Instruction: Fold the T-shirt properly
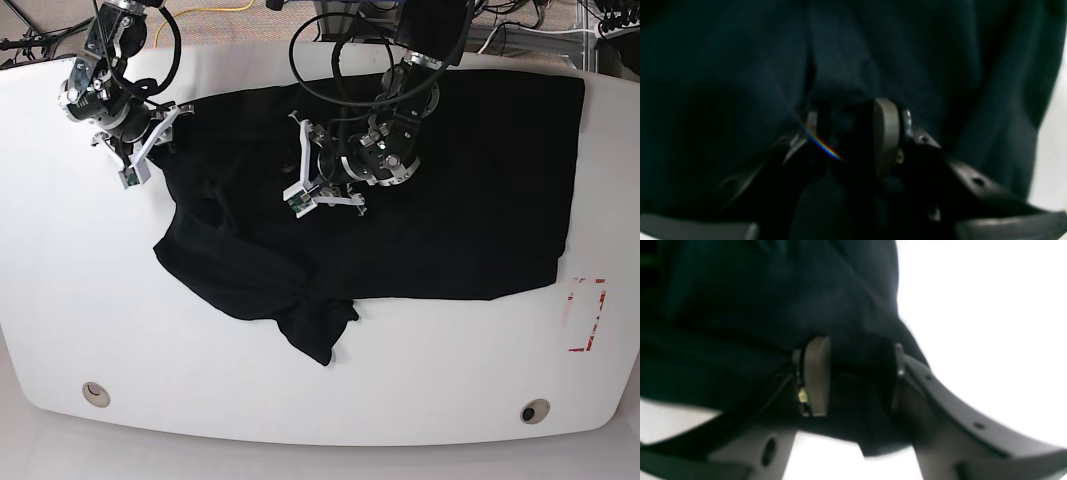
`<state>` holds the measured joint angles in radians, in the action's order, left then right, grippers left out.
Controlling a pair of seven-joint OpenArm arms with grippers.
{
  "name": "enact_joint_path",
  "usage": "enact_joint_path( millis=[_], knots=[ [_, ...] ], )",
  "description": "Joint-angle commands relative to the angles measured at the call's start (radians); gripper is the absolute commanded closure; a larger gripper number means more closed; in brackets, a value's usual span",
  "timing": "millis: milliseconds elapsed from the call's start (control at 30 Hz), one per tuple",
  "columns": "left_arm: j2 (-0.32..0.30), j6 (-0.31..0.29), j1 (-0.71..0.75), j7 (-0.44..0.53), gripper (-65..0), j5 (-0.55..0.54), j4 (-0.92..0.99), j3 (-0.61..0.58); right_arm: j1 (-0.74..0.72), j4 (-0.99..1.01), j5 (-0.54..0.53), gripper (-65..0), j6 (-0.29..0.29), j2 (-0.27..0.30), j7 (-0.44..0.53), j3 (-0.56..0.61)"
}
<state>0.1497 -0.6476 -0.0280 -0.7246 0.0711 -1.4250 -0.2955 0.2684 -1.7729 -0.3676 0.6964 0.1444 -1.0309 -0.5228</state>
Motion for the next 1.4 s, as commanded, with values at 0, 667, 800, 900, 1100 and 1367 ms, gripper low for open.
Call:
enact_joint_path(
  millis=[0, 667, 800, 900, 1100, 1367],
  knots=[
    [-0.008, 0.007, -0.014, 0.004, -20.3, -0.003, -0.032, 0.002, 0.018, -0.038, -0.006, -22.5, 0.002, 0.024, 0.011, -0.004],
    [-0.038, 0.010, -0.028, -0.092, -20.3, -0.001, -0.244, 0.008, 0.119, -0.253, -0.017, -22.4, 0.002, 0.028, -0.064, -0.047],
    [-0.048, 0.008, -0.029, -0.155, -20.3, 0.000, -0.328, 0.011, 0.071, -0.252, -0.064, -22.4, 0.002, 0.022, -0.090, -0.044],
    [-0.091, 0.008, -0.026, -0.209, -20.3, -0.003, -0.408, 0.042, 0.039, -0.250, -0.120, -22.4, 0.002, -0.007, -0.091, -0.027],
    [-0.172, -0.011, 0.055, -0.290, -20.3, -0.003, -0.529, 0.147, -0.033, -0.235, -0.092, -22.4, 0.002, -0.041, -0.096, 0.056],
    [-0.259, -0.051, 0.158, -0.298, -19.9, -0.004, -0.552, 0.470, -0.113, -0.181, -0.012, -22.4, 0.002, -0.082, -0.082, 0.080]
  ],
)
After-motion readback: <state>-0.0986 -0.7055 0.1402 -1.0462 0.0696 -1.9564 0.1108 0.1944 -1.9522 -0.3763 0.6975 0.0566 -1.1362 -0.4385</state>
